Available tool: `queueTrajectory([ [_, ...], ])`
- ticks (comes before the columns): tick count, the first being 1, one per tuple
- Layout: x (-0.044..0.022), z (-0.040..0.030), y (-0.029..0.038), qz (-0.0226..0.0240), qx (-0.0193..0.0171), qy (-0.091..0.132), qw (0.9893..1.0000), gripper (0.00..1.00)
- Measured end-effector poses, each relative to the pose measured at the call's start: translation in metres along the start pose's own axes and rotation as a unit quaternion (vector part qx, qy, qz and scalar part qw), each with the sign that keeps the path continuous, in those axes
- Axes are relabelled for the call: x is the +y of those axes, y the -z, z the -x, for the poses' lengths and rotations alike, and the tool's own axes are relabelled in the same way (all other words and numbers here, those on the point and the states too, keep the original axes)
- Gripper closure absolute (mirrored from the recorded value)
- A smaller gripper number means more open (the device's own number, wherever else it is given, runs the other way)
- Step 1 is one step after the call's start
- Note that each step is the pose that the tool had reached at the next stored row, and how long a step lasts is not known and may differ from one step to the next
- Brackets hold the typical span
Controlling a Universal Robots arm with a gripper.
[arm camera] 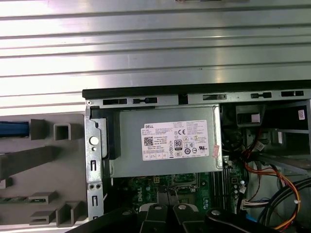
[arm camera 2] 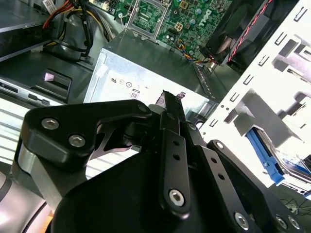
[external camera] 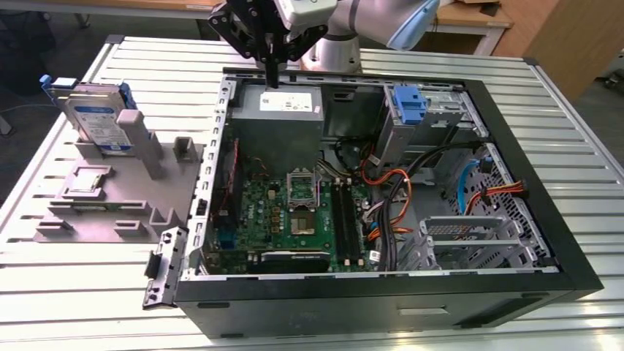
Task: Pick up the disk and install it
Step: 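Reach for the disk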
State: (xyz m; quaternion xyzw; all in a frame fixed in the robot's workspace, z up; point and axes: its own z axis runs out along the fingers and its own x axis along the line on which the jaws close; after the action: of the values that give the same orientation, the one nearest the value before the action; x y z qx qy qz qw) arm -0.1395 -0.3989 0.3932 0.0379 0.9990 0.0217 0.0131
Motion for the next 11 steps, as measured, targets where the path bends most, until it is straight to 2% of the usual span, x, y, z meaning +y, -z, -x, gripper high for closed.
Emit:
queueTrajectory([
  [11,-0.0003,-0.0039,0.0001,0.0,0.0,0.0,1.0,0.9],
])
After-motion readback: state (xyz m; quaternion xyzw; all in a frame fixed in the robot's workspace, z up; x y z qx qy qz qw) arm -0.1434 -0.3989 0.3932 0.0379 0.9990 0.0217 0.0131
